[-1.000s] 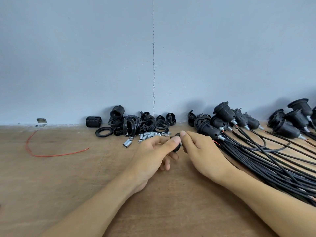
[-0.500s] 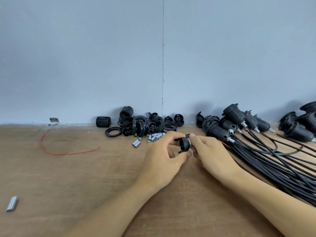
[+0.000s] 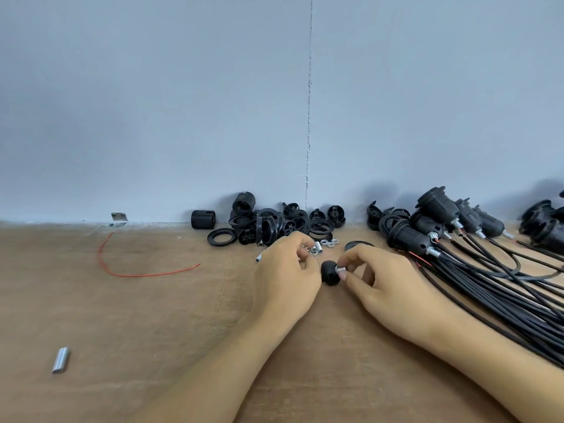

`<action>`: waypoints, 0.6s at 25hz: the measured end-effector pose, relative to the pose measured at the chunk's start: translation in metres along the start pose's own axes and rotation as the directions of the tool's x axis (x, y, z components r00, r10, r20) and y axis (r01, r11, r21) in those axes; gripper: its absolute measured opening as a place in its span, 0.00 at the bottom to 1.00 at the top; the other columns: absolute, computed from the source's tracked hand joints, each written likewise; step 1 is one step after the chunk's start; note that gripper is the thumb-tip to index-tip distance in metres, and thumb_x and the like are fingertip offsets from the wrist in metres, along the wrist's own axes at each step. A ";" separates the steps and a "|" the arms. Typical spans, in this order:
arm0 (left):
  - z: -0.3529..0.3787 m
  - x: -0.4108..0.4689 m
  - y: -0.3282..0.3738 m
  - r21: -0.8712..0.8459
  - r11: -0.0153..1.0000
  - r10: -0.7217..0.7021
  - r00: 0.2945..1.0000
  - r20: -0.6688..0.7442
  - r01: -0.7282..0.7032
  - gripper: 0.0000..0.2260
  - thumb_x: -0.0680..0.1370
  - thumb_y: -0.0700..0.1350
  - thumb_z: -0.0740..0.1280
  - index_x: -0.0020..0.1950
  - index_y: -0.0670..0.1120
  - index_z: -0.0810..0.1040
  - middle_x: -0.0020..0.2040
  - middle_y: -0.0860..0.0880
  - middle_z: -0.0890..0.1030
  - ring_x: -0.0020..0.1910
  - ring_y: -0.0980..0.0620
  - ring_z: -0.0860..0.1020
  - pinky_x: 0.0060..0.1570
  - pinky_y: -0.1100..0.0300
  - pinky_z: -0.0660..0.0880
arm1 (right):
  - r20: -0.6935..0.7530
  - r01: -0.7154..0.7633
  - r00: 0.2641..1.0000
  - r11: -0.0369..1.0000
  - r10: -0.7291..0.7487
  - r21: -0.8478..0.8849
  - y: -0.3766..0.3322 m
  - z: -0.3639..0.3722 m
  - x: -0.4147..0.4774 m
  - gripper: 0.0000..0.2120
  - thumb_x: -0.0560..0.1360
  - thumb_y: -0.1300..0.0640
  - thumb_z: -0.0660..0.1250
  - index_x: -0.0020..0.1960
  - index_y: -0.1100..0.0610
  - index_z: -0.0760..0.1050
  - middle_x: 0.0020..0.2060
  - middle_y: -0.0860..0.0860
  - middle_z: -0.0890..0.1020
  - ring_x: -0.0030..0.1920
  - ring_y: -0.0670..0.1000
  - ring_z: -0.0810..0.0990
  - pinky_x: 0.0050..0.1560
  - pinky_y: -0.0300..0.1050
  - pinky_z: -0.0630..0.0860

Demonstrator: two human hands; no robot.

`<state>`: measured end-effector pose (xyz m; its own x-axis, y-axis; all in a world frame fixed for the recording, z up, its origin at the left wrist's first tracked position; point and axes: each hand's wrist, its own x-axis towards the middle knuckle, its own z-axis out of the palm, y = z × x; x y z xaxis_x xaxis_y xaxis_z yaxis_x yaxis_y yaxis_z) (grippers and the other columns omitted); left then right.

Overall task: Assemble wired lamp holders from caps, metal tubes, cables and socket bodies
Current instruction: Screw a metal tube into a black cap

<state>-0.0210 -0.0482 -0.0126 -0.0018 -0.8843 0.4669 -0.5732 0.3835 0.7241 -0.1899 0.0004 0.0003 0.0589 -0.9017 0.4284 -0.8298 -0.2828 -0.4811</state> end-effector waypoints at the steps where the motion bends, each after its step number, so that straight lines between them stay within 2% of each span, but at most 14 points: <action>1: -0.001 0.001 0.001 -0.010 1.000 -0.022 1.000 -0.010 0.022 0.11 0.74 0.41 0.68 0.48 0.57 0.80 0.39 0.59 0.80 0.37 0.60 0.76 0.38 0.59 0.73 | 0.010 0.030 1.000 0.999 -0.030 -0.032 -0.003 0.003 0.000 0.05 0.76 0.50 0.69 0.49 0.41 0.75 0.39 0.39 0.79 0.42 0.39 0.77 0.37 0.37 0.68; 3: -0.003 0.001 0.002 -0.023 0.999 -0.028 1.000 0.000 0.028 0.09 0.76 0.41 0.66 0.49 0.55 0.81 0.42 0.58 0.80 0.40 0.59 0.77 0.42 0.56 0.76 | 0.028 0.064 0.998 0.997 -0.063 -0.030 -0.011 0.011 0.003 0.06 0.76 0.50 0.68 0.50 0.40 0.76 0.42 0.38 0.79 0.42 0.39 0.77 0.38 0.40 0.70; 5: -0.004 -0.001 0.005 -0.026 0.999 -0.022 0.999 0.040 0.023 0.10 0.76 0.43 0.64 0.50 0.55 0.81 0.46 0.58 0.79 0.43 0.58 0.77 0.43 0.59 0.75 | 0.012 0.024 1.000 1.000 -0.024 0.014 -0.018 0.016 0.014 0.05 0.76 0.49 0.68 0.51 0.40 0.78 0.40 0.37 0.80 0.41 0.39 0.78 0.39 0.42 0.74; 8: -0.007 -0.003 0.006 -0.040 0.999 -0.021 0.992 0.127 0.027 0.09 0.74 0.49 0.61 0.48 0.55 0.79 0.47 0.57 0.78 0.46 0.57 0.77 0.44 0.59 0.73 | -0.122 -0.077 0.988 0.990 0.091 0.115 -0.029 0.018 0.042 0.04 0.77 0.48 0.66 0.49 0.42 0.79 0.39 0.37 0.81 0.40 0.40 0.79 0.46 0.48 0.78; 10: -0.009 -0.004 0.007 -0.031 0.999 0.010 0.986 0.166 -0.005 0.02 0.72 0.48 0.63 0.39 0.54 0.74 0.41 0.56 0.78 0.42 0.53 0.77 0.37 0.59 0.70 | -0.153 -0.081 0.983 0.984 0.106 0.161 -0.043 0.025 0.066 0.03 0.76 0.49 0.67 0.47 0.45 0.79 0.38 0.38 0.82 0.42 0.41 0.80 0.46 0.46 0.77; 12: -0.007 -0.003 0.005 -0.050 0.998 0.045 0.981 0.190 -0.036 0.09 0.71 0.47 0.65 0.32 0.52 0.69 0.32 0.54 0.75 0.34 0.50 0.74 0.29 0.60 0.63 | -0.079 -0.064 0.994 0.985 0.077 0.157 -0.063 0.036 0.092 0.03 0.75 0.48 0.68 0.47 0.46 0.79 0.38 0.39 0.81 0.43 0.43 0.79 0.45 0.44 0.76; 13: -0.006 -0.002 0.004 -0.053 0.998 0.046 0.980 0.196 -0.036 0.10 0.72 0.46 0.65 0.31 0.50 0.68 0.29 0.54 0.73 0.32 0.49 0.72 0.28 0.59 0.62 | -0.030 -0.071 0.997 0.985 0.076 0.155 -0.073 0.042 0.106 0.06 0.74 0.47 0.69 0.49 0.46 0.79 0.40 0.40 0.81 0.45 0.44 0.79 0.47 0.44 0.77; 15: -0.006 0.000 0.001 -0.030 0.999 0.035 0.974 0.222 -0.029 0.09 0.74 0.45 0.66 0.34 0.47 0.72 0.30 0.53 0.74 0.34 0.48 0.72 0.30 0.55 0.68 | 0.019 -0.105 0.994 0.986 0.103 0.127 -0.093 0.055 0.136 0.13 0.73 0.44 0.70 0.55 0.47 0.78 0.46 0.43 0.80 0.50 0.48 0.79 0.50 0.47 0.76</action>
<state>-0.0166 -0.0457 -0.0090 -0.2035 -0.9076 0.3673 -0.5479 0.4165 0.7255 -0.0746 -0.1134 0.0611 -0.0167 -0.9320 0.3621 -0.7545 -0.2259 -0.6162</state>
